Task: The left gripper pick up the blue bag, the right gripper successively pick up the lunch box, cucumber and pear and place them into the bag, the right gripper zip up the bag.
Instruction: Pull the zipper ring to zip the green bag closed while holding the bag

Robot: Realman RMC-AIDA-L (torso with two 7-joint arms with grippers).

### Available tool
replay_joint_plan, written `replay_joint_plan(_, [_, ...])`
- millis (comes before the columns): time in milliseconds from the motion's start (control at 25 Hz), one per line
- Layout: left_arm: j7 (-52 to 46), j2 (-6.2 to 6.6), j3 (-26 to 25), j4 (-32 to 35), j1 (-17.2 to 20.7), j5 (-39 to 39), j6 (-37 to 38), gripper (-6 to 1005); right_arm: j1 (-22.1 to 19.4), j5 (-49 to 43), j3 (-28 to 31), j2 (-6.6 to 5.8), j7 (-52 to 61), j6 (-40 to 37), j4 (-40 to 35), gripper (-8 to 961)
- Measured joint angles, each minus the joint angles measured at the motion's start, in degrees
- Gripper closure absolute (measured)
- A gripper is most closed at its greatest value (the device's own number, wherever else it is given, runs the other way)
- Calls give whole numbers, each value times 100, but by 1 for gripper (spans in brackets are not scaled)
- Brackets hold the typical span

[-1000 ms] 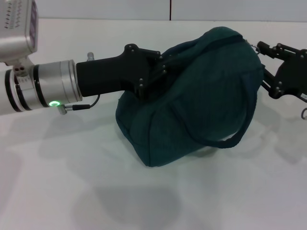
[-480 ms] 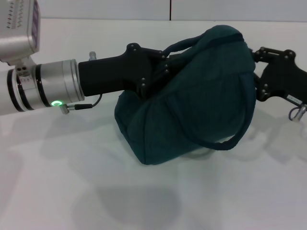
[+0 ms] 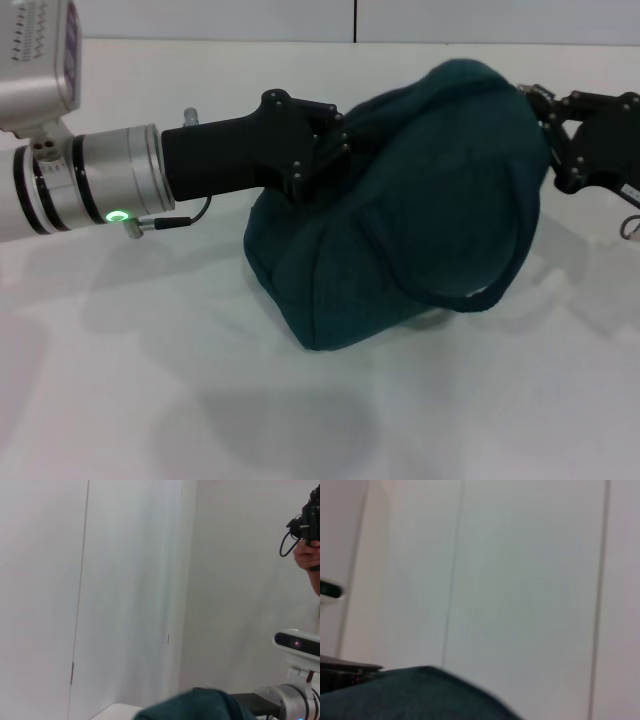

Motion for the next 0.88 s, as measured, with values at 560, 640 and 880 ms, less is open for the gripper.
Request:
replay_joint_plan(560, [-193, 38, 0, 17, -30, -55, -1, 959, -83, 133, 111, -32, 50, 399, 377, 938])
replay_joint_plan(640, [-199, 45, 0, 17, -39, -55, -1, 959, -83, 136, 140, -32, 54, 418, 444, 937])
replay_joint_plan(880, [-207, 53, 0, 19, -52, -55, -1, 958, -123, 141, 177, -32, 62, 430, 583, 933])
